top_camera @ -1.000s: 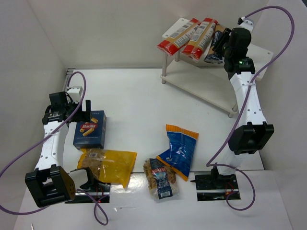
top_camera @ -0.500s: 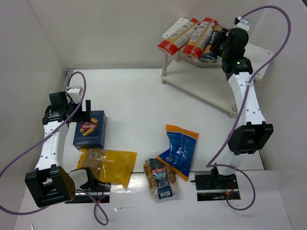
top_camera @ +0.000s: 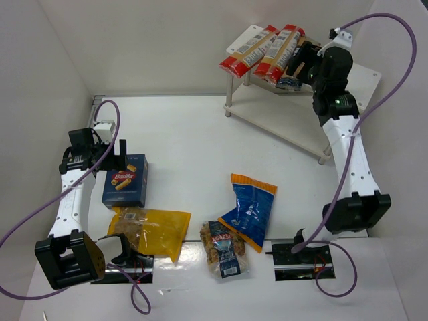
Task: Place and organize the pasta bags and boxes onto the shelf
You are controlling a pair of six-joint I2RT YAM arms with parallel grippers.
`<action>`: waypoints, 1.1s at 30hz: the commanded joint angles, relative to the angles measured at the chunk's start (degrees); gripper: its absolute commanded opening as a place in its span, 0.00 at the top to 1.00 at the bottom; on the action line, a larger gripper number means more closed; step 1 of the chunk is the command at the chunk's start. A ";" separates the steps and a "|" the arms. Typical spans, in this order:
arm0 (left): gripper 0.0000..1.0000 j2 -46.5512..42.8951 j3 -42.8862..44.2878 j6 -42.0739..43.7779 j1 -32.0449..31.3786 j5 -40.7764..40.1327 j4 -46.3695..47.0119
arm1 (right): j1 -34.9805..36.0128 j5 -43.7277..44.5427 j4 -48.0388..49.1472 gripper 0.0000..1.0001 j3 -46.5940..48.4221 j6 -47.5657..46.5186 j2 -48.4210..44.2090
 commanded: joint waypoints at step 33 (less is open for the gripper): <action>0.01 -1.34 -0.01 -0.76 -0.26 -0.33 0.48 | 15.26 -23.05 -15.79 0.07 -45.40 -34.83 -22.78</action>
